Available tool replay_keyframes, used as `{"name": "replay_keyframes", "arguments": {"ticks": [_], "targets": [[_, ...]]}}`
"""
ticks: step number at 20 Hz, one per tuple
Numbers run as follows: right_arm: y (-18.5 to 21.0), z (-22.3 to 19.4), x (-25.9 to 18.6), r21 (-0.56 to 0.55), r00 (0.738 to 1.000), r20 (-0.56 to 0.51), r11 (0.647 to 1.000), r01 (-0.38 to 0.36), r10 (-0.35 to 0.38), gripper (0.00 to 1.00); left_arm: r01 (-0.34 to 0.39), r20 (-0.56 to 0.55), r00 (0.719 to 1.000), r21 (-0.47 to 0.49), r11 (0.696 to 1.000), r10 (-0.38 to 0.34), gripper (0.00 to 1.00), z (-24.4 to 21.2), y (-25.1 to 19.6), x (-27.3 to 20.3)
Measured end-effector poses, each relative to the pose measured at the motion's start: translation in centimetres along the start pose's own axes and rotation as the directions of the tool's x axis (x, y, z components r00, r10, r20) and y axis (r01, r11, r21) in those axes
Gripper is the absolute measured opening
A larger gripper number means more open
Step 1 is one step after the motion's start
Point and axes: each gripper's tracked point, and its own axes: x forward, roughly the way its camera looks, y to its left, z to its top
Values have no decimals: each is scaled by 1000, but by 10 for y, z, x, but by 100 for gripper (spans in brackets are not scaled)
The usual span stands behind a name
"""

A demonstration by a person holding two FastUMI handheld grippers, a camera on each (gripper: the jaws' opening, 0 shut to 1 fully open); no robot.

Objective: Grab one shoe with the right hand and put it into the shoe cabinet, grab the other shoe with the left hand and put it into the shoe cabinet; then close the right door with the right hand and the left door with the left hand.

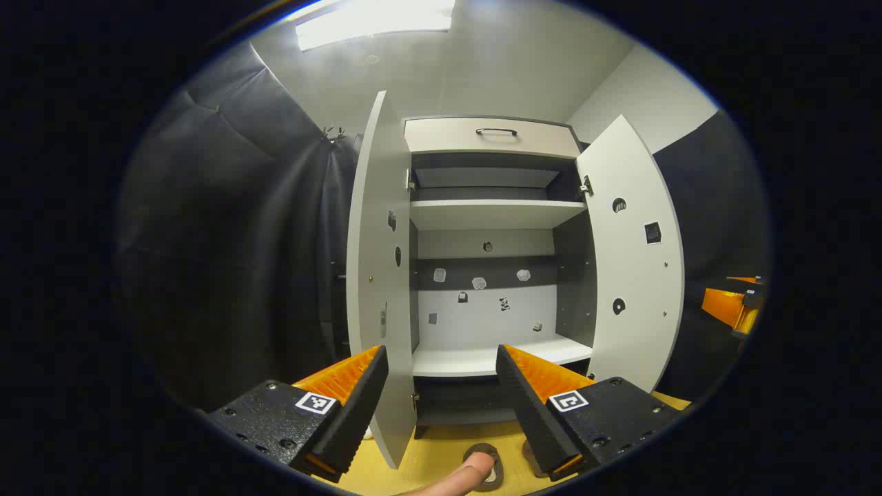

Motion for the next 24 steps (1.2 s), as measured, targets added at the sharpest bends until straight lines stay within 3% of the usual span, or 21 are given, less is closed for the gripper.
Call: {"name": "replay_keyframes", "arguments": {"ticks": [10,15,20,24], "targets": [[22,-20,7,-15,999,-27,1000,-26,26,98,25,20,999,7,1000,-25,96,-2,-8,-4],[29,-29,17,25,999,-30,999,-33,33,98,13,13,1000,-45,999,-13,96,-18,1,-4],[44,-72,26,39,991,-112,997,-63,67,98,-32,68,997,-56,998,36,96,-26,20,-12],[66,-120,32,65,977,-175,992,-111,121,98,15,46,999,-56,998,-12,96,-41,9,-25]]}}
